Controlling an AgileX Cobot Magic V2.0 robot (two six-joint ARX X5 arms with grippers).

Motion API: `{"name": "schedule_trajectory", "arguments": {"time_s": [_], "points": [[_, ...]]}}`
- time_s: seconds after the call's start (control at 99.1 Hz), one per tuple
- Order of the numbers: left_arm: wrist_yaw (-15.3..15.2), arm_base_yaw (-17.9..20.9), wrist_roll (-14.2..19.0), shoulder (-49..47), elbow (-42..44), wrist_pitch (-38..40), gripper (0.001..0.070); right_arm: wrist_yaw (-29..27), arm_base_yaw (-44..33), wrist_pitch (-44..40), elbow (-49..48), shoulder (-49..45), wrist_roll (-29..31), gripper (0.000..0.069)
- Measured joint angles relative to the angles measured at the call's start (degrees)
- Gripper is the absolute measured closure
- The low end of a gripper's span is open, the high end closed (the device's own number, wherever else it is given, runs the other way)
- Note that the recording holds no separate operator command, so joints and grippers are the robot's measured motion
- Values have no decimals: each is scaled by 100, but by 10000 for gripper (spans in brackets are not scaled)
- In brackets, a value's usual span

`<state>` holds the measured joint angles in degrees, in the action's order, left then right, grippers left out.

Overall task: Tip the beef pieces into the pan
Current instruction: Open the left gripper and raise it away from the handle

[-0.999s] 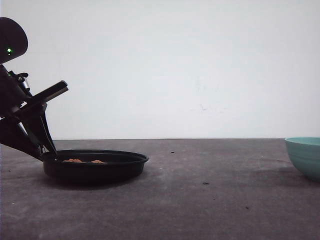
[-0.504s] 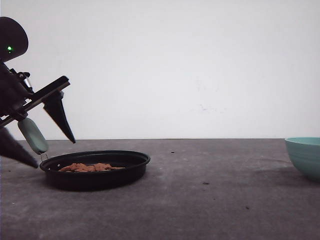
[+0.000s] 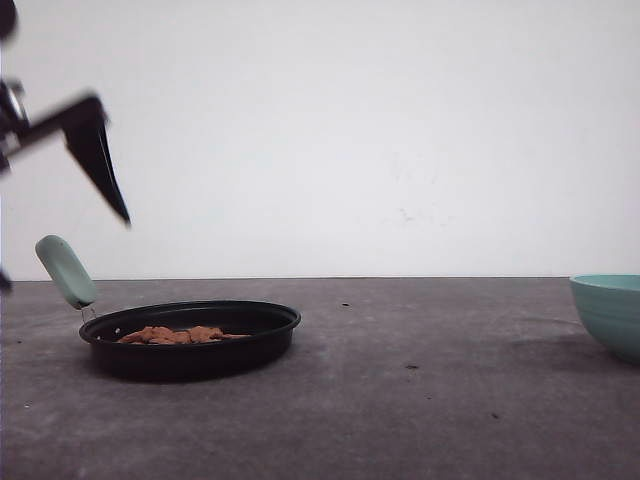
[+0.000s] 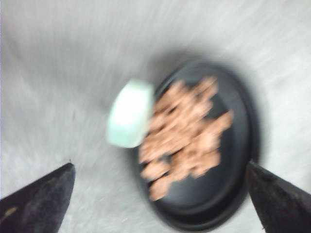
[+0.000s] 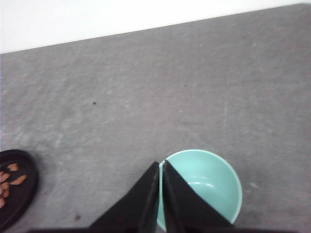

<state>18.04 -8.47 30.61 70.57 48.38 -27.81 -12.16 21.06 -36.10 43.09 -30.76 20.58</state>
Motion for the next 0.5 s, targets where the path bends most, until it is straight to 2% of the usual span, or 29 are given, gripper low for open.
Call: {"name": "schedule_trajectory", "arguments": {"time_s": [0.081, 0.121, 0.232, 0.282, 0.323, 0.393, 0.504], "points": [[-133, 9, -68, -647, 0, -7, 23, -162, 0, 63, 0, 0, -111, 684], [-164, 9, -142, -997, 0, -13, 67, -238, 0, 94, 0, 0, -166, 684], [-192, 9, -442, -1980, 0, -46, 378, -570, 0, 129, -2, 0, -337, 684], [-308, 9, -553, -2420, 0, -50, 524, -734, 0, 166, -17, 0, -437, 684], [-428, 9, -629, -2761, 0, -68, 602, -831, 0, 219, -46, 0, -520, 684], [-708, 9, -874, -3320, 0, -153, 661, -890, 0, 367, -149, 28, -658, 684], [-1104, 9, -1397, -4155, -4, -573, 683, -887, 42, 638, -466, 232, -850, 684]]}}
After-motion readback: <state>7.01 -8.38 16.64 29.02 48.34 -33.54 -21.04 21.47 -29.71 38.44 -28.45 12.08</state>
